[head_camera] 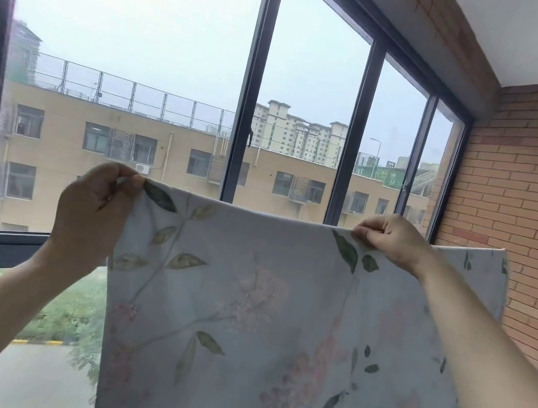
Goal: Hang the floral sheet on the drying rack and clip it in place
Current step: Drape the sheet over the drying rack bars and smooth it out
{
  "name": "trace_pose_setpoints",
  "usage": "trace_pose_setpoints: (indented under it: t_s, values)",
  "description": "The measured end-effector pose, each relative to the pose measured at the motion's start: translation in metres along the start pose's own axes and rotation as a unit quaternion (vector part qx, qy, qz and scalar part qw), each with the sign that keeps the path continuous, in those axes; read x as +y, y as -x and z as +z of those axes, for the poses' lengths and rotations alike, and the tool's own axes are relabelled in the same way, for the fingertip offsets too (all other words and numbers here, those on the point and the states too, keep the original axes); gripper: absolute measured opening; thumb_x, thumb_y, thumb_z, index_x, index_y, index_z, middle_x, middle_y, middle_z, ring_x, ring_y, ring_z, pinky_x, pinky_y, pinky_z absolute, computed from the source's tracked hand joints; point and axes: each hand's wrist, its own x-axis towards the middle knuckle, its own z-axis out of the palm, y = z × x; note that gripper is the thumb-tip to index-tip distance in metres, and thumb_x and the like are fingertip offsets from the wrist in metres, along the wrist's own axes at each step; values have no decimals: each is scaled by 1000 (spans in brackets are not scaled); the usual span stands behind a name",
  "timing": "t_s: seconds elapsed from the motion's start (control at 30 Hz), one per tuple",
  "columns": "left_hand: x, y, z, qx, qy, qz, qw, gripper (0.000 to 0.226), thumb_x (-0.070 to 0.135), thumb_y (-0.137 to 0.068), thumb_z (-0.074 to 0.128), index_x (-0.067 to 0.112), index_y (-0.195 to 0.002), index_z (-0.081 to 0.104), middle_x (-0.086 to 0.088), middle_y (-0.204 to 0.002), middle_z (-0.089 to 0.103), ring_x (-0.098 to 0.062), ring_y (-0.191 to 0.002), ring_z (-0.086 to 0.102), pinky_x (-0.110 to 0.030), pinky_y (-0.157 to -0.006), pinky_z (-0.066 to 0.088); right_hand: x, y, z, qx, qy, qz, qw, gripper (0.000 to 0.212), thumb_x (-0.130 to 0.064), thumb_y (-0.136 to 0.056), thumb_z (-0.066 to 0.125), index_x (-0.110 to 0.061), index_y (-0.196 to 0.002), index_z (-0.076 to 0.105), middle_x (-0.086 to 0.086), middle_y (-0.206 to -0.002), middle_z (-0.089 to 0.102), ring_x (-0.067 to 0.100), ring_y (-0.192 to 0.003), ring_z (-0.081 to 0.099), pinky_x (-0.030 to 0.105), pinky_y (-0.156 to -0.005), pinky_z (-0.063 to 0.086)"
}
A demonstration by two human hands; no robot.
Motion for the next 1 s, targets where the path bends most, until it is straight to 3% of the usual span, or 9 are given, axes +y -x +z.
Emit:
trace_pose_setpoints:
  t_s: [0.1,0.23,0.33,0.43,0.5,0.57,0.67,0.9,1.0]
  values:
    - [0,16,-7,15,-1,-14,1000,26,15,-96,52,30,-76,56,5,-76,61,1,-66,53,-5,-54,35,-7,6,12,13,138,-9,990,31,-37,-95,55,-19,-76,71,-7,-79,63,16,-84,54,30,-74,38]
    - [-4,35,-10,-6,-23,-5,1000,23,14,-97,51,25,-79,59,-4,-74,61,3,-60,50,-8,-51,35,-7,17,32,28,138,-1,990,56,-38,-101,41,-17,-49,38,-4,-49,44,20,-58,46,32,-65,29]
    - [4,44,-13,-24,-10,9,1000,26,12,-96,51,25,-75,56,-6,-71,59,-1,-57,48,-13,-48,35,-12,26,42,77,133,-37,987,53,-38,-101,41,-22,-50,41,-5,-52,47,22,-61,48,32,-72,31]
    - [8,52,-21,-56,27,27,998,18,22,-95,55,21,-77,58,-12,-69,58,-7,-54,43,-32,-47,36,-23,44,52,103,112,-85,985,42,-43,-98,39,-23,-66,57,-1,-71,61,25,-79,56,38,-81,39]
    - [7,58,-29,-75,47,37,995,23,39,-89,52,20,-80,60,-6,-66,57,-11,-56,45,-39,-48,37,-30,60,60,104,95,-93,986,31,-40,-96,44,-20,-99,69,2,-100,69,23,-100,57,41,-94,43]
    - [7,65,-37,-95,56,49,993,31,45,-86,48,18,-81,61,-6,-64,57,-17,-57,47,-39,-48,39,-36,80,66,101,80,-90,988,31,-31,-96,53,-18,-123,61,1,-124,62,19,-118,52,39,-104,41]
    - [12,76,-49,-132,57,71,987,24,39,-87,50,19,-80,61,-5,-65,59,-24,-59,51,-40,-52,41,-47,117,73,95,73,-60,991,43,-27,-93,59,-19,-135,52,2,-142,48,19,-130,44,42,-108,41]
    - [39,110,-63,-186,122,50,974,8,12,-90,62,14,-83,62,5,-64,62,-6,-54,57,-27,-52,47,-84,221,94,53,46,85,994,48,-29,-93,60,-21,-138,47,1,-136,52,9,-109,54,24,-86,45]
    - [48,121,-63,-215,145,51,965,7,11,-91,61,11,-84,62,7,-64,64,-6,-53,64,-33,-52,54,-98,268,114,8,29,152,988,44,-31,-92,61,-22,-134,51,-2,-129,57,9,-100,59,22,-82,42]
